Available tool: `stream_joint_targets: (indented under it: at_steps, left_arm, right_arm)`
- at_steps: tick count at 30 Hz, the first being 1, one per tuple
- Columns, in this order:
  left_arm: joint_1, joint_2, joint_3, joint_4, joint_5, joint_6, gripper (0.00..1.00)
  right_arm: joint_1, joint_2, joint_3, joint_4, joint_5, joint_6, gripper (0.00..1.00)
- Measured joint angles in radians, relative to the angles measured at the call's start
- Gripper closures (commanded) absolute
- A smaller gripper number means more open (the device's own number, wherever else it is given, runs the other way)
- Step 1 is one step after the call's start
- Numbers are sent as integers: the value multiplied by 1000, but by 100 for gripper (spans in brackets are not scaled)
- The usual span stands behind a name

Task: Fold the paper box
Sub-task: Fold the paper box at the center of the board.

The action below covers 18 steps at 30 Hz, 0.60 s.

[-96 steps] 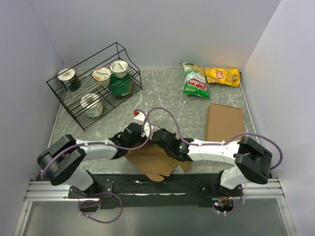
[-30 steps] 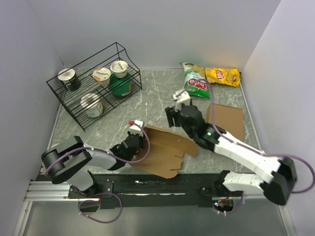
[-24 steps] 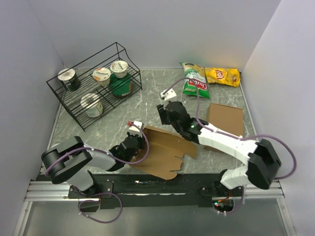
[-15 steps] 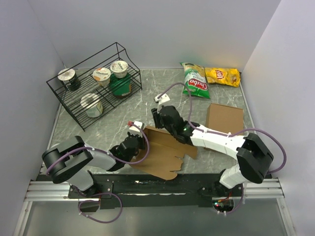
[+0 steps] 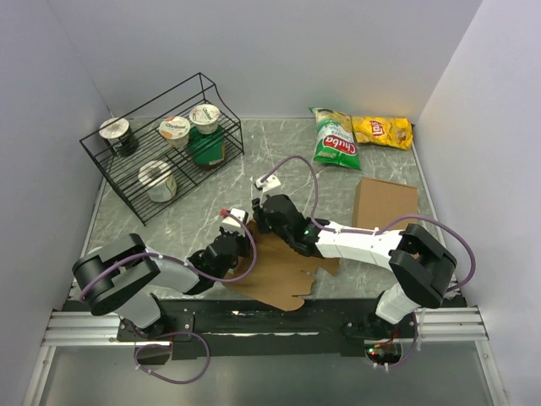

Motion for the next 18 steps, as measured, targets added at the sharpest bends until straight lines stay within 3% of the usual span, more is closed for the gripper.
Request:
stream_joint_targets:
  at_steps: [15, 17, 18]
  left_arm:
    - [0, 8, -4, -23, 5, -23, 83]
    - [0, 12, -4, -23, 8, -26, 75]
    - [1, 14, -4, -26, 11, -26, 64]
  right_arm:
    - [65, 25, -5, 32, 38, 4, 77]
    - [66, 32, -1, 33, 50, -1, 78]
    - [68, 35, 1, 34, 58, -5, 78]
